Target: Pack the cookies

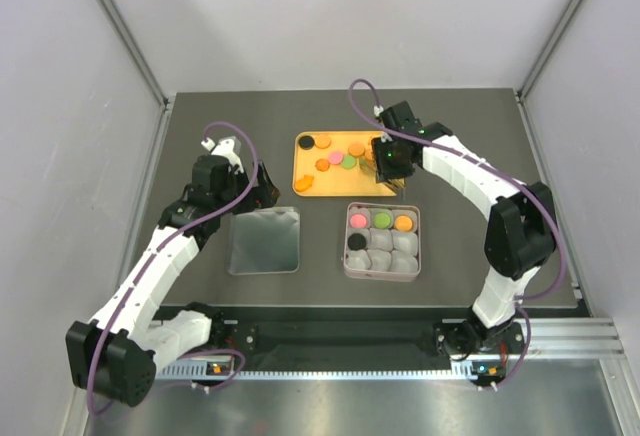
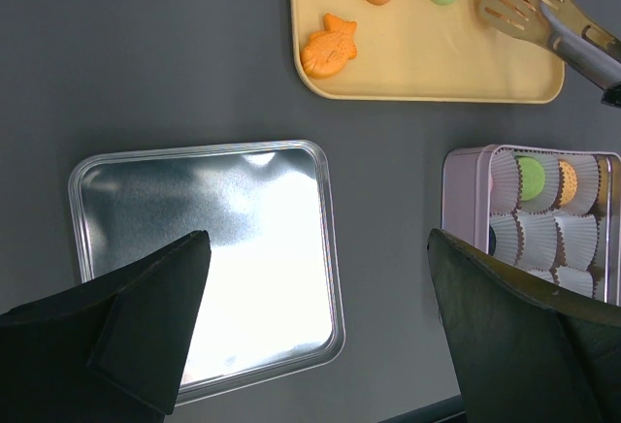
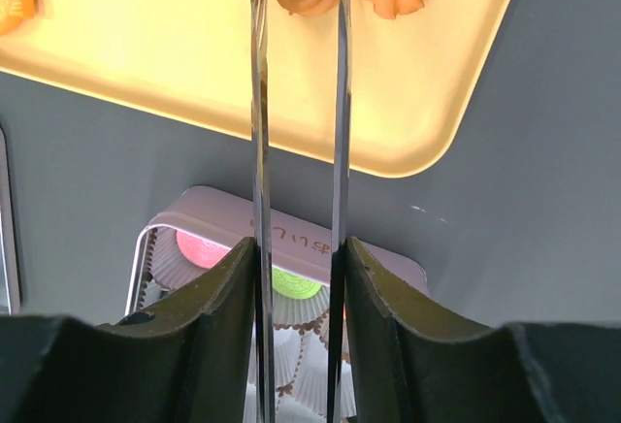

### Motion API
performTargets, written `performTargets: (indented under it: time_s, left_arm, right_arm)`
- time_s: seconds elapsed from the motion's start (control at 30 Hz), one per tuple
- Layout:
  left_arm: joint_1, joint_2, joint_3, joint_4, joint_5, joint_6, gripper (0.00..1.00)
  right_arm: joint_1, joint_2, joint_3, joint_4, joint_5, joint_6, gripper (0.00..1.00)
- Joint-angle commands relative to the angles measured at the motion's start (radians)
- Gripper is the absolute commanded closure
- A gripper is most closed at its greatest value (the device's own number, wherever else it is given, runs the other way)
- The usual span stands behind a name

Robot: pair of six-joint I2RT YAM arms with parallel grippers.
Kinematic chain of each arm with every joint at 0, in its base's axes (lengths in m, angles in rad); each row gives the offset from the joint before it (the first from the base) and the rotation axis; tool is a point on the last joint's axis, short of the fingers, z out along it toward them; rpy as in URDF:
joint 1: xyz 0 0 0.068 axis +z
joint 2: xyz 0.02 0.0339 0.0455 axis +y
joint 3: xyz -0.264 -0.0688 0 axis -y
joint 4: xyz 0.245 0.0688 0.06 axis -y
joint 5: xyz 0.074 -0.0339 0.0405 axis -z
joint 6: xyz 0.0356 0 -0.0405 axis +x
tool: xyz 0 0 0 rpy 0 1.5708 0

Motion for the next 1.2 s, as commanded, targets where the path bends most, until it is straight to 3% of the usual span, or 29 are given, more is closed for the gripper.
performTargets:
  time_s: [0.0,0.6,1.17]
  left_arm:
    - [0.005,-0.001,0.007,0.02,-0.005,0.007,0.02]
    - [0.005,0.004,0.007,0.02,-0.006,0.005,0.02]
    - [0.005,0.008,0.007,0.023,0.004,0.005,0.02]
  right_arm:
    - [-0.012,-0.031,0.06,0.015,-0.002,-0.008,0.62]
    - [-0.018,-0.079,0.051,-0.003,-0.027,-0.012,0.63]
    - [-0.013,-0.416,-0.141,-0.126,-0.139,-0.017,0.62]
